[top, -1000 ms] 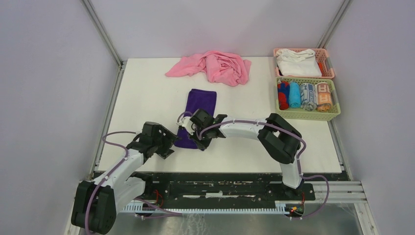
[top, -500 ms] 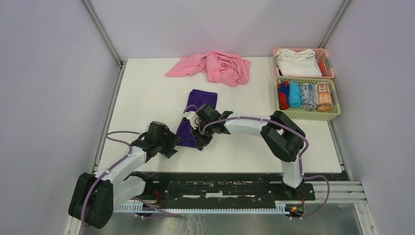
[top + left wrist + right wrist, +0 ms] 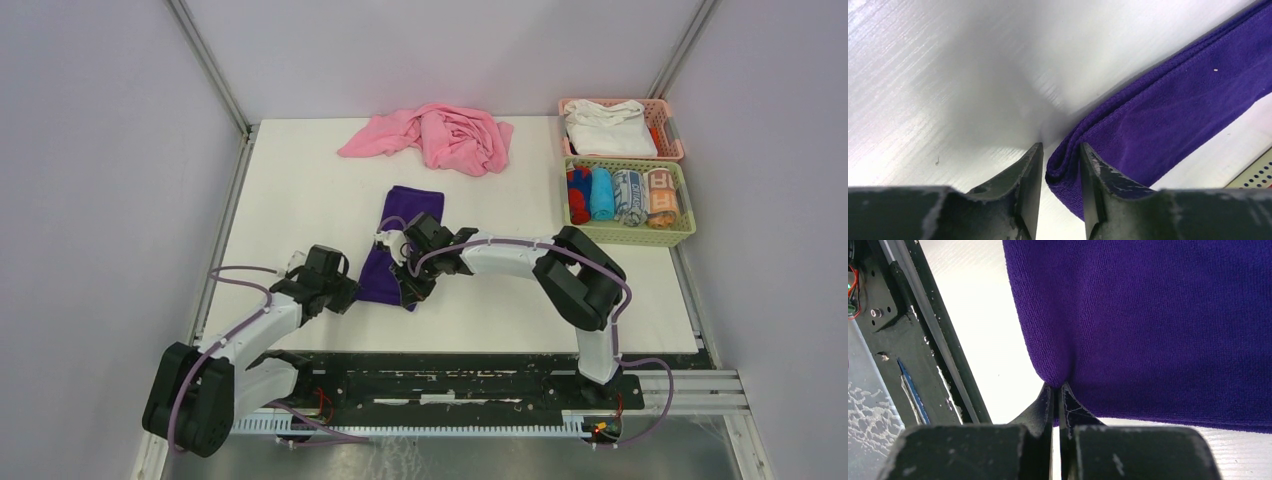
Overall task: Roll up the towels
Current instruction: Roll the towel at the center of the board.
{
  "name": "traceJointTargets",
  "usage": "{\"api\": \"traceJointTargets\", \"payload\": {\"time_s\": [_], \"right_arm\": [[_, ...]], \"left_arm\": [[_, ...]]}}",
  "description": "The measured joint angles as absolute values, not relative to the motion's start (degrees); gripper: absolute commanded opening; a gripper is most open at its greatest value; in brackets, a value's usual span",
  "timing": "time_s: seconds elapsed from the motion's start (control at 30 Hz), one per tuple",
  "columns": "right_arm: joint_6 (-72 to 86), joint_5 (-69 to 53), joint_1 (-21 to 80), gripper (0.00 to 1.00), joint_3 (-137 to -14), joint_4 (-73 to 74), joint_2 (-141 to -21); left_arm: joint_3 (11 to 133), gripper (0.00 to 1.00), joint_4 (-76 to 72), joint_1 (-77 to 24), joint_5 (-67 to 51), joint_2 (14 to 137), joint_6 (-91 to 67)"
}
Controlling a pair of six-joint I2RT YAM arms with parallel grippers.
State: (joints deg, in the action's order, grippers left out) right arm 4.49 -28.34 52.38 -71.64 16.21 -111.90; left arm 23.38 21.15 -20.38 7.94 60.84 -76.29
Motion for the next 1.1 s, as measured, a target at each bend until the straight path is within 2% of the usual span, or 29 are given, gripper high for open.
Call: {"api": "traceJointTargets", "payload": {"time_s": [0.2, 0.3, 0.47, 0.57, 0.87, 1.0, 1.1], "right_arm": [[3.79, -28.38, 52.38, 0.08, -70.72, 15.62, -111.28], [3.55, -28.27, 52.38, 0.16, -70.57, 15.46, -111.07], [2.76, -26.72, 52.82, 0.42, -70.54, 15.51, -110.26], [1.96, -24.47, 53.58, 0.51, -70.54, 15.49, -109.27], [0.14, -18.87, 57.34, 0.58, -72.2, 16.1, -108.09], [-0.27, -17.21, 58.89, 0.58, -73.97, 16.16, -108.68], [-0.73, -15.62, 59.64, 0.53, -74.46, 16.32, -109.67]], "left_arm": [[23.75, 0.11, 20.95, -20.38, 8.23, 62.11, -76.29], [23.9, 0.03, 20.93, -20.38, 8.45, 62.11, -76.29], [24.03, 0.03, 20.97, -20.38, 8.45, 61.78, -76.29], [24.32, 0.03, 21.04, -20.38, 8.38, 61.76, -76.29], [24.6, 0.03, 21.1, -20.38, 7.77, 60.69, -76.31], [24.6, 0.03, 21.17, -20.38, 7.7, 60.29, -76.31], [24.6, 0.03, 21.19, -20.38, 7.66, 60.16, -76.34]]}}
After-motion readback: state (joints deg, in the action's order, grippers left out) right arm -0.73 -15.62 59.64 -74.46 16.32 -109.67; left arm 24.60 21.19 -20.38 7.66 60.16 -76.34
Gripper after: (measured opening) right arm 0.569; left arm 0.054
